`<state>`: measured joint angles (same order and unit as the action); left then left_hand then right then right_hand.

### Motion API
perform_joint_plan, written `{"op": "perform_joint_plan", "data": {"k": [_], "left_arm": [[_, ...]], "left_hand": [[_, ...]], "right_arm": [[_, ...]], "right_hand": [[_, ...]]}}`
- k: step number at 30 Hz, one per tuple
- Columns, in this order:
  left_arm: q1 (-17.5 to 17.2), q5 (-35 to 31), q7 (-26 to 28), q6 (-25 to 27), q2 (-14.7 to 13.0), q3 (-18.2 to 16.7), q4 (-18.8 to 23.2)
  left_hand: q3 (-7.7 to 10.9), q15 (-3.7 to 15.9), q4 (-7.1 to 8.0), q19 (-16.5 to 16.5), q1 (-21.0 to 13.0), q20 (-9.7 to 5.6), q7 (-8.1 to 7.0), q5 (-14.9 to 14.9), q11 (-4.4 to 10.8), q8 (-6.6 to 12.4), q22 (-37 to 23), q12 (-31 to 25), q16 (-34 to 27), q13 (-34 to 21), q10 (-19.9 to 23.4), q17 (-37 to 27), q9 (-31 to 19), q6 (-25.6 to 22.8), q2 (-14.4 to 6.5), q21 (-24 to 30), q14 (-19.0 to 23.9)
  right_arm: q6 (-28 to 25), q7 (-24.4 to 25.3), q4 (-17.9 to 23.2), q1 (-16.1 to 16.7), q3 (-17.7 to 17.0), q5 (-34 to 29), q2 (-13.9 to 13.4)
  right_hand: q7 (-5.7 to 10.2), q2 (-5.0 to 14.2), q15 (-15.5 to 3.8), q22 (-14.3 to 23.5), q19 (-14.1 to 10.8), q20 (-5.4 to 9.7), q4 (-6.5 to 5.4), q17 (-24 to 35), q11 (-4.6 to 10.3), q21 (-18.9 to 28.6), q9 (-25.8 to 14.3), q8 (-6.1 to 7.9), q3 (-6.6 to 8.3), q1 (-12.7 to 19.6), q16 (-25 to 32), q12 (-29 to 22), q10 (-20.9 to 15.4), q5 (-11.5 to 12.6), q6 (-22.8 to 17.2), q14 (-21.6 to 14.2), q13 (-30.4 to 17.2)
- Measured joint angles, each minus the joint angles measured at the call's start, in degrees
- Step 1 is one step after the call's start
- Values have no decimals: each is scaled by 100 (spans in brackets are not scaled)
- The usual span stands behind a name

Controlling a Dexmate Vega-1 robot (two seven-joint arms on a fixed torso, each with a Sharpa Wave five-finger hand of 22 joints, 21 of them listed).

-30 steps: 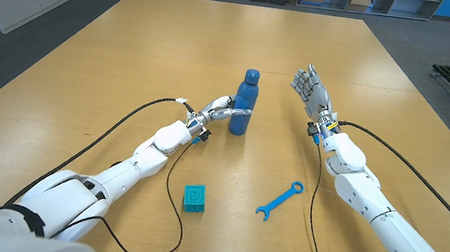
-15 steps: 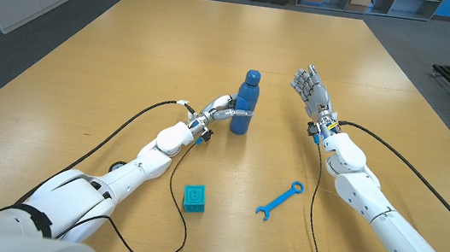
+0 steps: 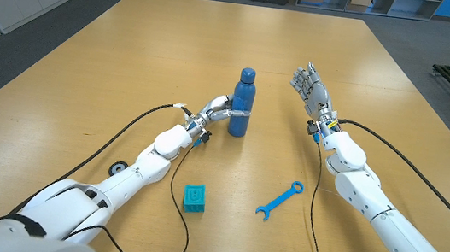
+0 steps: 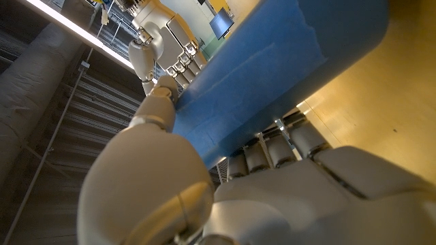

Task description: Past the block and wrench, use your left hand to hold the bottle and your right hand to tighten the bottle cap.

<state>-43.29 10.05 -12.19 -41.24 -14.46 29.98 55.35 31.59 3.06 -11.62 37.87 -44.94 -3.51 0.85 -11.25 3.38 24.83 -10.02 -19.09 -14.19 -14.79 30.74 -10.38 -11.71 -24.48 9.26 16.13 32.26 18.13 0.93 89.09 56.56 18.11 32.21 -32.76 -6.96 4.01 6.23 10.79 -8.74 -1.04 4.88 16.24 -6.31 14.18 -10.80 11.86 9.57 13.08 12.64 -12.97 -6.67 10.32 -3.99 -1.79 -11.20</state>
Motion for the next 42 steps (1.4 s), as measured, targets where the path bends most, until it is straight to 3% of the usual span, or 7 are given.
{"op": "perform_joint_plan", "data": {"k": [9,42], "left_arm": [[-300,-55,239,276,-258,-120,715],[-1354,-295,1137,1157,-1208,-636,2733]], "left_hand": [[0,12,0,28,-45,-28,2,-22,-19,0,0,0,0,0,84,0,0,-44,45,0,32],[-2,22,2,88,-34,-27,74,-17,-84,62,1,-21,0,-26,226,-17,-15,-154,34,0,183]], "right_arm": [[-6,11,32,17,0,-22,-12],[6,47,291,177,2,-89,-119]], "right_hand": [[-20,0,-49,0,0,0,0,0,30,0,0,0,0,0,0,0,-31,0,-20,-51,0],[-11,23,-49,0,-31,31,24,-29,40,-22,0,0,25,23,0,0,-40,0,-51,-51,0]]}}
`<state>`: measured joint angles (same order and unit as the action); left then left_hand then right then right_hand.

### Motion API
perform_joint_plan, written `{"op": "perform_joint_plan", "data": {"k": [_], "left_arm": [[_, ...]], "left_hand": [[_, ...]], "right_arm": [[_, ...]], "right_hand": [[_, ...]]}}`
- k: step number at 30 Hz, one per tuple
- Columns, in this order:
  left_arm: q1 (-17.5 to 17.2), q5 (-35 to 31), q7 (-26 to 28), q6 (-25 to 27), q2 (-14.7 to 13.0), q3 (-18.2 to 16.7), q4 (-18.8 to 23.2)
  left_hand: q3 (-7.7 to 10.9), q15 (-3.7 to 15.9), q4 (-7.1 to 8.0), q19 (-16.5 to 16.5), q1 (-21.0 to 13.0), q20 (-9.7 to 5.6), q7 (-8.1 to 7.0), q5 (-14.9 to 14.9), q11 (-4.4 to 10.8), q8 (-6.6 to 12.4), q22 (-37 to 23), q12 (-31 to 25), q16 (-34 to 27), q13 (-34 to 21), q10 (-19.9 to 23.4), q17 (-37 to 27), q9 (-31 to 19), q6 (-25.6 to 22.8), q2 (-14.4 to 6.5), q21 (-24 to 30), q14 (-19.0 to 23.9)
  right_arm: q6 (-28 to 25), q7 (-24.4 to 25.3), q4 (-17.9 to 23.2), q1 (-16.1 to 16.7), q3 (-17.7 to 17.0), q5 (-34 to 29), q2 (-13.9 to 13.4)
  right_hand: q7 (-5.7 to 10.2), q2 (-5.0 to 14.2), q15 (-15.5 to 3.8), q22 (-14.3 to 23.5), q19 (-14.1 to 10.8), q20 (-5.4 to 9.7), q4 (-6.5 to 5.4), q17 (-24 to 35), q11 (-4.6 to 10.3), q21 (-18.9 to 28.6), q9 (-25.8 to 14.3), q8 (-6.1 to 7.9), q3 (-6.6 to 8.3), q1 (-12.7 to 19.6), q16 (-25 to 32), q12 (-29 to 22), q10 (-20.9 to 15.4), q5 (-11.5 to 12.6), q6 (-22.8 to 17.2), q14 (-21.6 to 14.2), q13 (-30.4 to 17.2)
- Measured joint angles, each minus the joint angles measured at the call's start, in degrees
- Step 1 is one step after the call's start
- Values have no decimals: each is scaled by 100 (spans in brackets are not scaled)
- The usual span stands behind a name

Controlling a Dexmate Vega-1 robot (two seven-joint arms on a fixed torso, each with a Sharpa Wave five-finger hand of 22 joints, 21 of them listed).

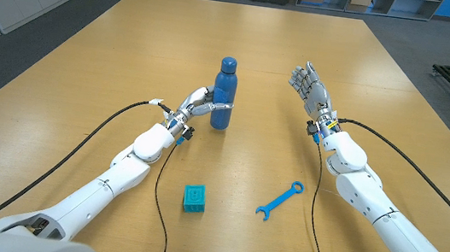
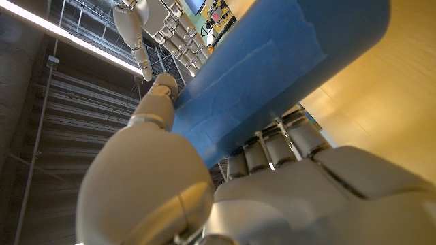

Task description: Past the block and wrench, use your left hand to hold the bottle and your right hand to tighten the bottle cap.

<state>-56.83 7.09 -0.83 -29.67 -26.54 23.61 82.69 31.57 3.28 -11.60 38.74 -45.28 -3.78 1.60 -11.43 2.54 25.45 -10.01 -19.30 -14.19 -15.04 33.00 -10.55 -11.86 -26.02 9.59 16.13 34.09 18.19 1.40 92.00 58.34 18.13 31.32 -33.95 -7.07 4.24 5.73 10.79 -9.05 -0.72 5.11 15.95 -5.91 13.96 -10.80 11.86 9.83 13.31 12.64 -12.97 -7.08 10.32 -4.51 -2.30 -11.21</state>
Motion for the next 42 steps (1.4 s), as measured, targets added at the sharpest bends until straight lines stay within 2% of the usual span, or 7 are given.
{"op": "perform_joint_plan", "data": {"k": [22,26,36,42], "left_arm": [[-915,-418,896,297,-697,-676,1204],[-1044,-529,1049,341,-781,-767,1354],[-1312,-953,1462,508,-950,-965,1695],[-1375,-1232,1707,552,-976,-1002,1779]], "left_hand": [[-1,-1,1,-1,0,2,-12,3,26,0,1,5,0,-27,43,-11,1,-13,0,0,61],[-1,11,1,48,0,13,8,6,55,22,1,5,0,-27,72,-11,1,-50,0,-4,74],[26,9,-26,50,0,12,11,-26,34,55,1,-24,0,-54,93,-25,1,-53,0,-4,133],[50,10,-50,110,0,6,82,-27,-16,110,-28,-51,0,-54,144,-27,2,-124,0,-4,215]], "right_arm": [[49,46,473,274,84,-260,-159],[90,59,544,333,85,-292,-176],[178,87,639,437,85,-333,-189],[225,101,667,482,87,-352,-188]], "right_hand": [[-1,22,0,0,0,0,0,2,0,0,0,0,0,22,0,0,0,0,-1,0,0],[-22,22,-23,0,0,0,0,2,42,0,0,0,0,22,0,0,1,0,-22,-23,0],[-21,22,-31,0,0,0,-1,2,42,0,0,0,0,22,0,0,1,0,-22,-31,0],[-21,22,-31,0,0,0,-1,2,42,-22,0,0,-1,22,0,0,1,0,-21,-31,0]]}}
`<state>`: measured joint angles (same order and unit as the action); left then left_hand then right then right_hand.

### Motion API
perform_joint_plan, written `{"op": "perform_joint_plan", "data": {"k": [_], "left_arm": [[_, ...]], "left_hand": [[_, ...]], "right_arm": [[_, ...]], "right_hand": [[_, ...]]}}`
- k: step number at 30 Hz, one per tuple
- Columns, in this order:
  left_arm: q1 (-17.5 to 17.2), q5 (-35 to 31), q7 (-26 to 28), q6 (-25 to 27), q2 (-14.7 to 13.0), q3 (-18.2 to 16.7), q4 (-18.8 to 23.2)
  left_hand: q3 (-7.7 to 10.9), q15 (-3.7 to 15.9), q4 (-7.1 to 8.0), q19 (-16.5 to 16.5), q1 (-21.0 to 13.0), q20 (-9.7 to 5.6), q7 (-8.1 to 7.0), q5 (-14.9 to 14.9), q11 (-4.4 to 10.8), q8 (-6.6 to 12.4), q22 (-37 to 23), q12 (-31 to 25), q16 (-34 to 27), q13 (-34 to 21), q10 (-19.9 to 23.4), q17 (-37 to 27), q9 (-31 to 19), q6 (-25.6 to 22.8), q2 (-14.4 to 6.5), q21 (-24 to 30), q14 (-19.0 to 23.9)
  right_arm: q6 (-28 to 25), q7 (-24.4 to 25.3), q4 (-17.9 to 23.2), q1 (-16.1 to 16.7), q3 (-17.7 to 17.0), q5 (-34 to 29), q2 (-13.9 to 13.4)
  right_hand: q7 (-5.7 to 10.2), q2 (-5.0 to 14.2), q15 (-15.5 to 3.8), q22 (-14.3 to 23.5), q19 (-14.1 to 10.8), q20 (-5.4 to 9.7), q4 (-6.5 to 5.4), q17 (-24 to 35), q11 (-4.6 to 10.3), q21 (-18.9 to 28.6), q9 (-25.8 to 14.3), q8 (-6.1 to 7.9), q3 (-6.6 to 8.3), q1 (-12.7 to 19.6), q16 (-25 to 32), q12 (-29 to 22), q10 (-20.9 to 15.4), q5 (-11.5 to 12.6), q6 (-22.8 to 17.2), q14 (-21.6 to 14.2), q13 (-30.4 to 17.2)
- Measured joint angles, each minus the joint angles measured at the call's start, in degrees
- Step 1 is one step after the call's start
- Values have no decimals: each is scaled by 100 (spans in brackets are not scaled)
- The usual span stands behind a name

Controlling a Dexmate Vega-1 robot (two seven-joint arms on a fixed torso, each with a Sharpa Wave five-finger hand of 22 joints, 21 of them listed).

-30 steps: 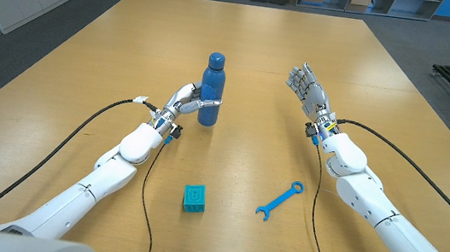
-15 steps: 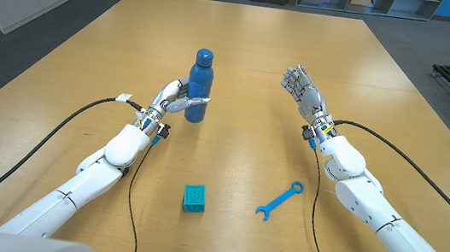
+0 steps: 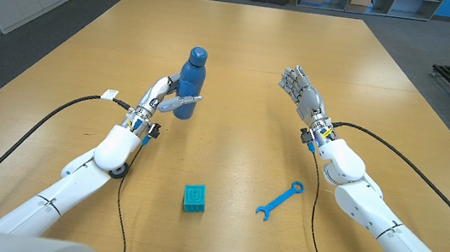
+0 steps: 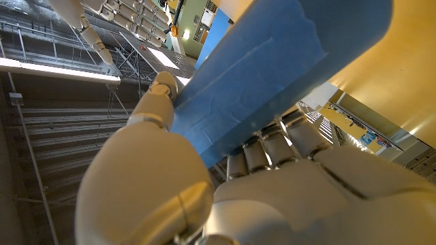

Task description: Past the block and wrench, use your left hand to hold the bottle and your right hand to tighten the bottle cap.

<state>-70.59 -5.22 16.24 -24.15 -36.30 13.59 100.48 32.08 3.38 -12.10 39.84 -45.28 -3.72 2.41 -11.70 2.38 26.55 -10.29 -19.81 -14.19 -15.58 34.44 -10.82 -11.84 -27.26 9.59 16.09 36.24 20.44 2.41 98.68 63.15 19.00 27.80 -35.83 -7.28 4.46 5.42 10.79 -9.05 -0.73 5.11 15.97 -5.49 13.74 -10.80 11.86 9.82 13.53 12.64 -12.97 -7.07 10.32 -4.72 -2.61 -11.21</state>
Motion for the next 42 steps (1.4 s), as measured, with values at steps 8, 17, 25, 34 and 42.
{"op": "perform_joint_plan", "data": {"k": [8,17,25,34,42], "left_arm": [[-66,-327,264,49,-13,-14,92],[-101,-531,352,94,-67,48,111],[-136,-587,345,108,-115,106,111],[-192,-605,304,131,-185,127,158],[-231,-616,254,168,-265,128,226]], "left_hand": [[0,-2,0,10,0,-3,0,0,-31,1,0,-17,0,-27,32,1,0,0,0,0,65],[-1,-10,1,25,0,-18,28,5,-31,45,1,-17,0,-26,32,1,0,-28,0,0,72],[-1,-10,1,26,0,-18,31,5,-51,45,1,-16,23,-26,52,-17,0,-31,0,-21,71],[-2,0,2,25,0,-18,31,6,-71,45,2,-16,23,-53,73,-27,1,-31,0,-21,123],[-2,31,2,35,0,-8,30,6,-61,44,2,-15,23,-53,82,-26,1,-30,0,-21,154]], "right_arm": [[30,71,91,75,0,-98,-27],[23,150,336,179,-28,-266,-165],[-121,246,655,276,-77,-518,-368],[-216,482,985,396,-143,-961,-520],[-348,775,1250,485,-202,-1475,-611]], "right_hand": [[0,0,0,0,0,0,1,0,0,0,0,0,-2,0,0,0,0,0,1,0,0],[44,62,-13,18,0,0,73,0,211,0,0,0,24,62,0,0,-93,0,-147,-13,0],[232,68,-43,30,-3,-3,122,-21,431,0,0,51,74,144,0,-40,-226,0,-306,-43,0],[586,61,-30,13,-39,-65,280,-29,643,-44,-28,156,151,453,0,-145,-443,0,-580,-113,-14],[864,-35,-36,13,-103,-146,452,-56,833,-44,-28,193,276,869,51,-209,-633,51,-735,-295,-14]]}}
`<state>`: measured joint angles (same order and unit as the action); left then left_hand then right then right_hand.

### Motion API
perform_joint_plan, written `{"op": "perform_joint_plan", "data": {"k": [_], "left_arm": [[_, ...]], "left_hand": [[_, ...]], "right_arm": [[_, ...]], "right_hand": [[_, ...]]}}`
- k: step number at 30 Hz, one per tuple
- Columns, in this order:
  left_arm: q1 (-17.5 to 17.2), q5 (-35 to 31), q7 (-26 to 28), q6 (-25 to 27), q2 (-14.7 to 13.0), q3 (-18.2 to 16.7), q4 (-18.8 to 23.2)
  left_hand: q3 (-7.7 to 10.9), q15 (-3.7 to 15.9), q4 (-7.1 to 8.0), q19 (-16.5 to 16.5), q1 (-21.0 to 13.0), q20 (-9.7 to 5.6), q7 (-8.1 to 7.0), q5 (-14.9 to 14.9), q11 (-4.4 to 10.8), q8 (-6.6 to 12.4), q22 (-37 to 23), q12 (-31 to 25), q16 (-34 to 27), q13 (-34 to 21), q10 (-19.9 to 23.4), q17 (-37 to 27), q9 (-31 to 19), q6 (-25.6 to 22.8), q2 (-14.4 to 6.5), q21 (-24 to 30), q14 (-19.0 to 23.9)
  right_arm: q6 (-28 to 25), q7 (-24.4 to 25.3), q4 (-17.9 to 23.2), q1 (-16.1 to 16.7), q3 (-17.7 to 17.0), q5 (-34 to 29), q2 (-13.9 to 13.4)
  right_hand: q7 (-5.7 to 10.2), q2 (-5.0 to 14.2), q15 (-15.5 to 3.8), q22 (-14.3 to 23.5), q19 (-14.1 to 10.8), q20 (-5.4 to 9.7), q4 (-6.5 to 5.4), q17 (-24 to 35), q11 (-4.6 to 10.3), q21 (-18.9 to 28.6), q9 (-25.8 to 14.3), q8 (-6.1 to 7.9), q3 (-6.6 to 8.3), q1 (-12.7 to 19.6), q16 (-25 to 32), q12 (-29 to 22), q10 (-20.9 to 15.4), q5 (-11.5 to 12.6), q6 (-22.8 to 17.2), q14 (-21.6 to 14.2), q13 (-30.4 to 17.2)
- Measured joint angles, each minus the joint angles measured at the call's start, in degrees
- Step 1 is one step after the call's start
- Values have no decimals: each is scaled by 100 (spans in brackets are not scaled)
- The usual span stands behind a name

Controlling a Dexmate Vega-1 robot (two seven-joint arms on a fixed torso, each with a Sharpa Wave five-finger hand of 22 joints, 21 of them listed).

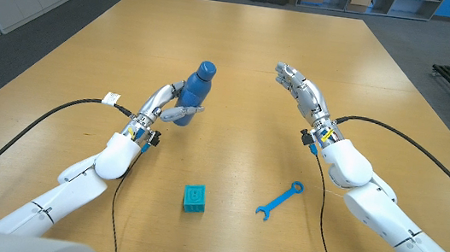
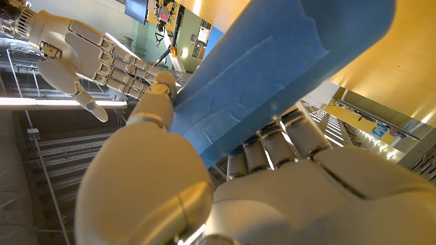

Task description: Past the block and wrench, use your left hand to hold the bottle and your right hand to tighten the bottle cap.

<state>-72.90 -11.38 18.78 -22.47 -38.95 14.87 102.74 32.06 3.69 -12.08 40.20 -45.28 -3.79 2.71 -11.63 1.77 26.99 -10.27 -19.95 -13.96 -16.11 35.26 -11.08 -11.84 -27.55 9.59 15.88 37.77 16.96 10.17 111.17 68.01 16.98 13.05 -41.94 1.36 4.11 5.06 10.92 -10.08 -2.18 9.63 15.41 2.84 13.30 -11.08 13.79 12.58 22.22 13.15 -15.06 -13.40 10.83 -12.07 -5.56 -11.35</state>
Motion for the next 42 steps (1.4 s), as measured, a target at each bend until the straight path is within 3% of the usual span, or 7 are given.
{"op": "perform_joint_plan", "data": {"k": [4,7,13,42], "left_arm": [[-3,-2,-59,10,-55,0,39],[-3,-2,-111,18,-83,0,60],[5,-2,-199,61,-146,-1,124],[-88,-170,-166,314,-213,-28,357]], "left_hand": [[0,0,0,0,0,0,-1,0,1,-1,0,1,0,0,1,0,0,0,0,0,0],[0,-22,0,-1,0,0,-1,-25,1,-4,0,4,0,0,1,-7,0,1,0,0,22],[0,-1,0,11,0,-10,-2,-24,7,-20,1,16,0,0,7,-27,0,2,0,0,62],[34,-1,-34,42,0,-19,27,-19,-53,21,2,21,27,-53,70,-52,0,-27,0,-23,61]], "right_arm": [[-55,118,134,44,-27,-218,-37],[-93,211,216,68,-40,-399,-51],[-154,363,359,105,-59,-720,-67],[-718,484,1138,191,-169,-1624,-266]], "right_hand": [[24,-50,-40,0,-82,-21,24,0,25,0,0,8,24,167,23,0,-25,23,-35,-128,-4],[-171,-73,-107,0,-125,2,47,0,-17,0,-21,8,47,280,31,0,20,23,-61,-197,-27],[-231,-85,-138,1,-124,3,47,0,-18,0,-27,8,48,398,64,0,20,23,-82,-227,-26],[-166,-154,-137,1,-101,-19,48,1,69,0,-25,40,98,618,62,-19,-65,83,-101,-226,-54]]}}
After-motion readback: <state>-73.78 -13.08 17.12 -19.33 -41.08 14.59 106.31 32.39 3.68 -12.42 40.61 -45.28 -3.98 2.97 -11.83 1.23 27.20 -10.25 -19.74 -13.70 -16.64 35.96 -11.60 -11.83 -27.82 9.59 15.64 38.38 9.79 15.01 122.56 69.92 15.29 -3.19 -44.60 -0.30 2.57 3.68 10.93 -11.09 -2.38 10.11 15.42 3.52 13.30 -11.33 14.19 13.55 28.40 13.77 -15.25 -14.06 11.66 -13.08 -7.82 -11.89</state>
